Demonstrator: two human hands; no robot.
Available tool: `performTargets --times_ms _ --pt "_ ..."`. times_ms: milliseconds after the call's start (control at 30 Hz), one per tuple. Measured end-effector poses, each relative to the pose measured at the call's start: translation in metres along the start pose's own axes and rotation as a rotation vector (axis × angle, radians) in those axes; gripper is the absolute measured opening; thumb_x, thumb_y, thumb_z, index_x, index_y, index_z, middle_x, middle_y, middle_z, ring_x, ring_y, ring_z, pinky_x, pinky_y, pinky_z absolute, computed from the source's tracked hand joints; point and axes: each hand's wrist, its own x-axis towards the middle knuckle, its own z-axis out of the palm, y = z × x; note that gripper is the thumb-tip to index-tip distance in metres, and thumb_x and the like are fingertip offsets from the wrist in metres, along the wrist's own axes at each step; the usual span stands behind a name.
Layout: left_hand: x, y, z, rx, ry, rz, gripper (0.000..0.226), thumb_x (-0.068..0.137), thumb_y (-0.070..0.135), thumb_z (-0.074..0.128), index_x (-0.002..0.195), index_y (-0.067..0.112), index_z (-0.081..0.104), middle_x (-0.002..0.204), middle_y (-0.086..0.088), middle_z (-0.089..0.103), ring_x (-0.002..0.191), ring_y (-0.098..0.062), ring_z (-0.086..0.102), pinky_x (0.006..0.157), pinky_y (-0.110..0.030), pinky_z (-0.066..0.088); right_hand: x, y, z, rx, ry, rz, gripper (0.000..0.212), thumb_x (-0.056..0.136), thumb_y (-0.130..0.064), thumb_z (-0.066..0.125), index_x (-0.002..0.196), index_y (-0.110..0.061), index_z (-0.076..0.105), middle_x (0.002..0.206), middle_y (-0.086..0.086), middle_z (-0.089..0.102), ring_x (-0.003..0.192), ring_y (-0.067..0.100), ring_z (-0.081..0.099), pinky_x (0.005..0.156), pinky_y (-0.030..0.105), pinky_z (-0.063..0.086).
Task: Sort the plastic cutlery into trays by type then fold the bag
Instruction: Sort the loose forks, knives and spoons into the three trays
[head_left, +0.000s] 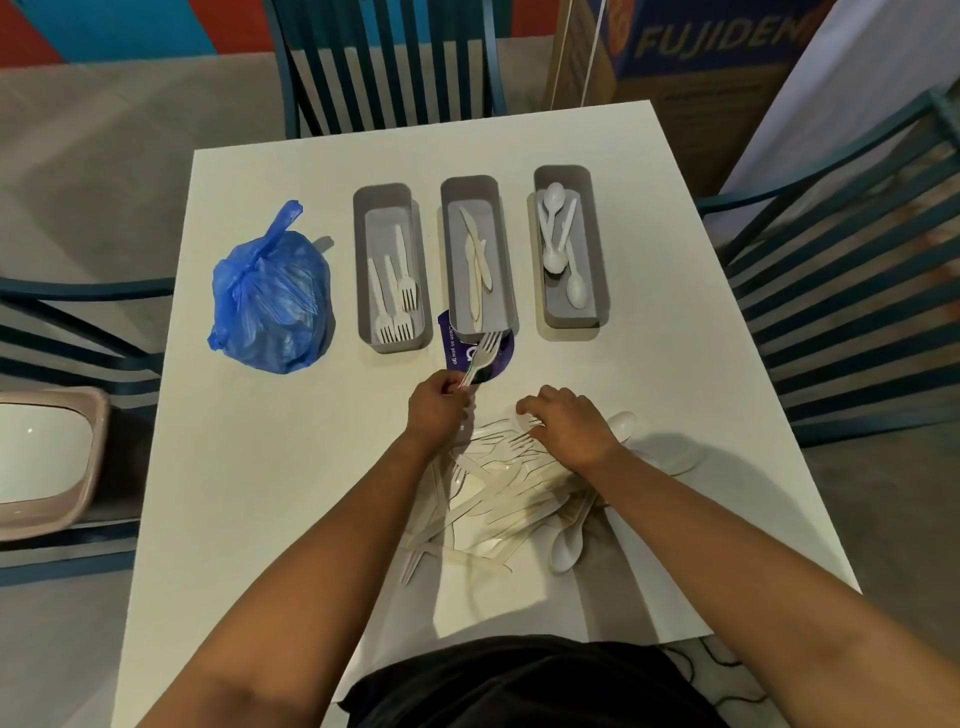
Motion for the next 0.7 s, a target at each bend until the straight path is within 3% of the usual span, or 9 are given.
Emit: performTargets --times_ms 200,433,500,700 --pt "-0.013 0.013 -0.006 -0.407 -0.13 -0.207 0.019 0.096 0.003 0.044 0.087 0.015 0.056 0.072 -0.009 0.05 0.059 -0.016 0.044 0.057 -0.027 0.036 0.001 0.002 0.002 0.058 -0.009 0.037 0.018 0.094 -0.018 0.053 0.108 -0.013 0.062 0.115 0.005 0.051 0.102 0.025 0.055 0.079 0.032 0.044" --pt "-0.016 0.016 -0.011 -0.419 -0.147 -0.271 0.015 0.097 0.005 0.041 0.097 0.012 0.054 0.065 -0.007 0.044 0.055 -0.014 0.037 0.053 -0.025 0.03 0.0 0.0 -0.001 0.108 -0.017 0.043 0.042 0.097 -0.021 0.047 0.138 -0.028 0.043 0.128 0.002 0.048 0.11 0.023 0.055 0.086 0.033 0.048" --pt "-0.018 0.017 -0.013 -0.412 -0.143 -0.275 0.019 0.097 0.004 0.04 0.09 0.014 0.055 0.065 -0.007 0.044 0.055 -0.014 0.037 0.054 -0.025 0.029 0.001 -0.002 -0.001 0.095 -0.014 0.049 0.042 0.098 -0.023 0.045 0.14 -0.029 0.042 0.13 0.002 0.046 0.113 0.022 0.054 0.088 0.031 0.047" --pt "-0.016 0.015 -0.018 -0.364 -0.127 -0.262 0.018 0.096 0.005 0.04 0.095 0.012 0.057 0.069 -0.008 0.048 0.058 -0.015 0.04 0.057 -0.026 0.034 0.008 -0.005 -0.002 0.011 0.073 0.029 0.036 0.097 -0.023 0.048 0.133 -0.025 0.051 0.133 0.004 0.046 0.117 0.022 0.046 0.093 0.03 0.042"
